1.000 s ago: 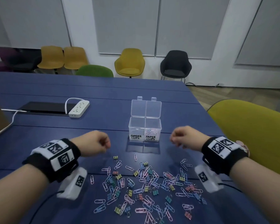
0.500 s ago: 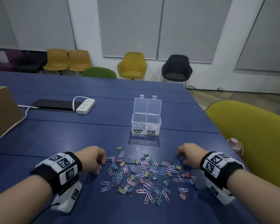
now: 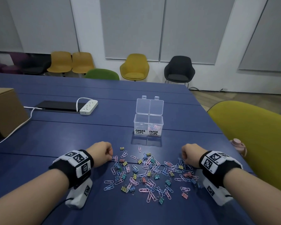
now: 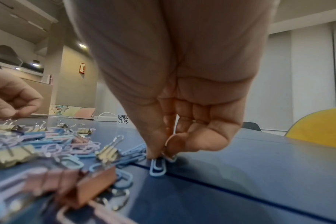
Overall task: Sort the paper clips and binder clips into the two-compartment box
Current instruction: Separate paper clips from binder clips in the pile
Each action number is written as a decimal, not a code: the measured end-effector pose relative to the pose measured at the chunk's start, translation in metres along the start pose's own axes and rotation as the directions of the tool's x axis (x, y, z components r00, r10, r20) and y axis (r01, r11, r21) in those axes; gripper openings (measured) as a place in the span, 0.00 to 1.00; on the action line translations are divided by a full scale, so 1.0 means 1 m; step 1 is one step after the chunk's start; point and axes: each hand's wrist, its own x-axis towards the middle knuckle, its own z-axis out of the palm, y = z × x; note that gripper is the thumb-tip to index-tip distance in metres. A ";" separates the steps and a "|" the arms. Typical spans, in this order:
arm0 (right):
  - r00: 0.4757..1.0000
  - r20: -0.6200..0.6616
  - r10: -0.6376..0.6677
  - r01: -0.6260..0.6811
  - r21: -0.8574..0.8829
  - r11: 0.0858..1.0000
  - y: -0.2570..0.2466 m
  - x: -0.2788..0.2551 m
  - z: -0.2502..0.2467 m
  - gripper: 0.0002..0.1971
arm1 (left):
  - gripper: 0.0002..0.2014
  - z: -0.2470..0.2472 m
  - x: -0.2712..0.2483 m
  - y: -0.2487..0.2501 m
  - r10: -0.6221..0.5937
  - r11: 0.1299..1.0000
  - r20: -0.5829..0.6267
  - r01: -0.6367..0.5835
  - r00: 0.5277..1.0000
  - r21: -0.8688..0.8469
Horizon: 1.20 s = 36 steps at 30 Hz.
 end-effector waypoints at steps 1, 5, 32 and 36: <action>1.000 0.010 0.008 -0.008 0.004 1.000 0.000 0.000 -0.001 0.15 | 0.08 0.001 0.004 0.000 -0.031 0.998 -0.044 0.029 0.999 -0.056; 1.000 0.013 0.026 -0.026 0.038 0.999 0.001 0.000 -0.003 0.14 | 0.09 0.006 0.018 0.006 -0.141 0.982 -0.057 0.132 0.988 -0.136; 0.994 0.048 -0.094 0.061 0.465 0.883 -0.018 -0.003 -0.011 0.07 | 0.09 -0.008 0.011 0.032 -0.224 0.749 0.120 0.250 0.967 -0.614; 0.989 0.066 -0.130 -0.029 0.963 0.267 -0.002 -0.019 -0.015 0.07 | 0.08 -0.015 0.009 0.032 -0.167 -0.036 0.257 0.255 0.952 -0.966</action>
